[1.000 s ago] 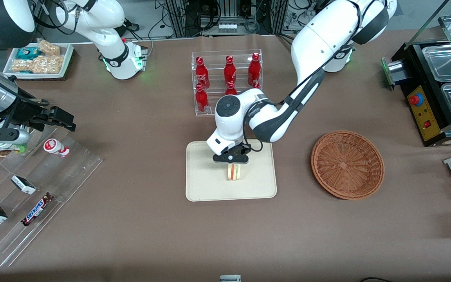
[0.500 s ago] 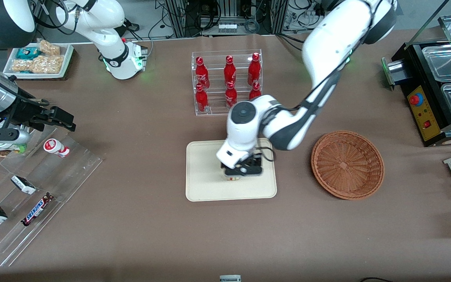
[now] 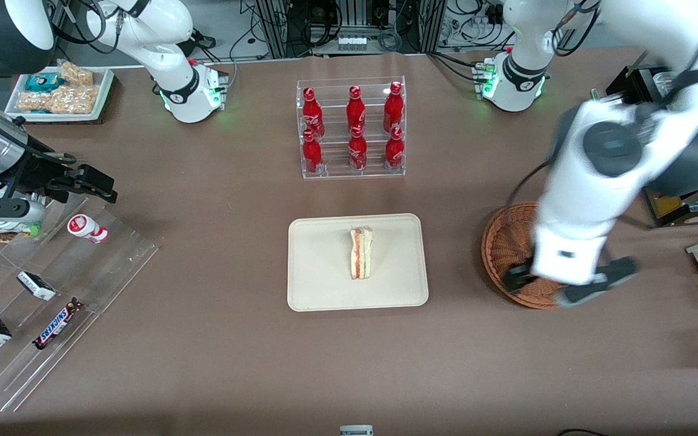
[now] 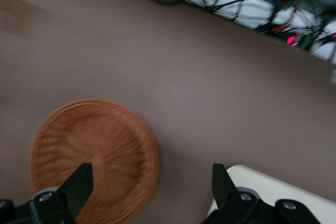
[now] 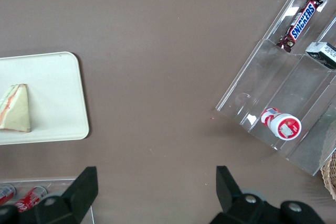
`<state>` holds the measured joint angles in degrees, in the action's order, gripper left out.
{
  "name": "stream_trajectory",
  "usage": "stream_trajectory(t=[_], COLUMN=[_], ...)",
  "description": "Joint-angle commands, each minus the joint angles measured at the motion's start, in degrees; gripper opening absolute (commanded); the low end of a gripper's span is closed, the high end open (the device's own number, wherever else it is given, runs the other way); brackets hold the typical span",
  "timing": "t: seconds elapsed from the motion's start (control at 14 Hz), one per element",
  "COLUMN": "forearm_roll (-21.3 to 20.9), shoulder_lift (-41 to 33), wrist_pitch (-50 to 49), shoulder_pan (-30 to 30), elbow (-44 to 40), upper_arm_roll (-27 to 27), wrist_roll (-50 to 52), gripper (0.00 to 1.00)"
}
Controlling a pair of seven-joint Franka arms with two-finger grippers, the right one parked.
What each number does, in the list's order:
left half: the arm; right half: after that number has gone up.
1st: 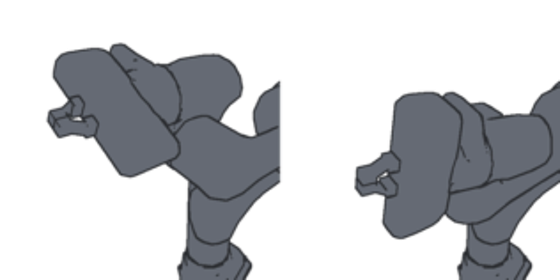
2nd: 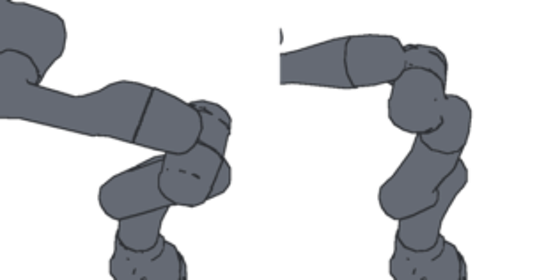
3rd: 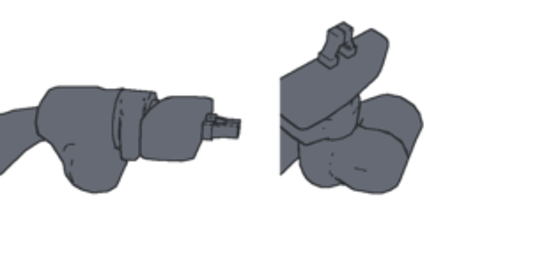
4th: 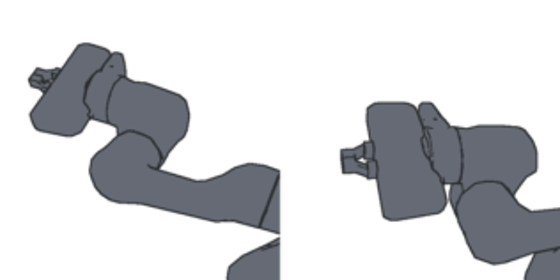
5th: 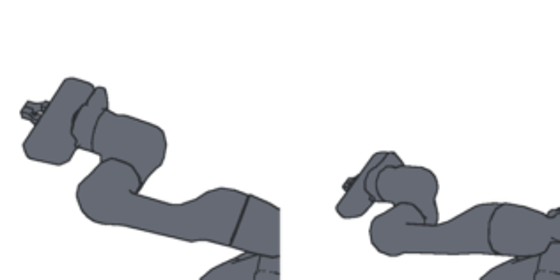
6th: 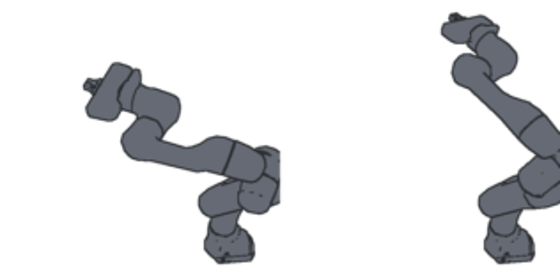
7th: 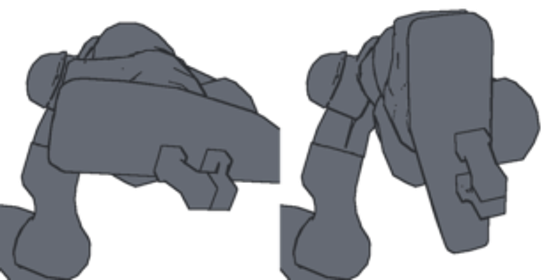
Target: Place sandwich from basket to tray
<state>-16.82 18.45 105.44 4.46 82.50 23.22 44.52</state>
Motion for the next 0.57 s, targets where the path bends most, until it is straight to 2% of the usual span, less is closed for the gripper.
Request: stream_trajectory(t=[0.0, 0.21, 0.5], forearm_roll=[4.76, 14.42, 15.67], shoulder_lift=[-12.43, -22.90, -25.21], wrist_pitch=[-1.63, -4.61, -9.98], shoulder_pan=[6.67, 13.36, 16.27], elbow=[13.17, 20.93, 21.38], upper_arm_roll=[0.69, 0.33, 0.16], wrist_roll=[-8.53, -25.14, -35.00], gripper=[1.00, 1.00, 1.00])
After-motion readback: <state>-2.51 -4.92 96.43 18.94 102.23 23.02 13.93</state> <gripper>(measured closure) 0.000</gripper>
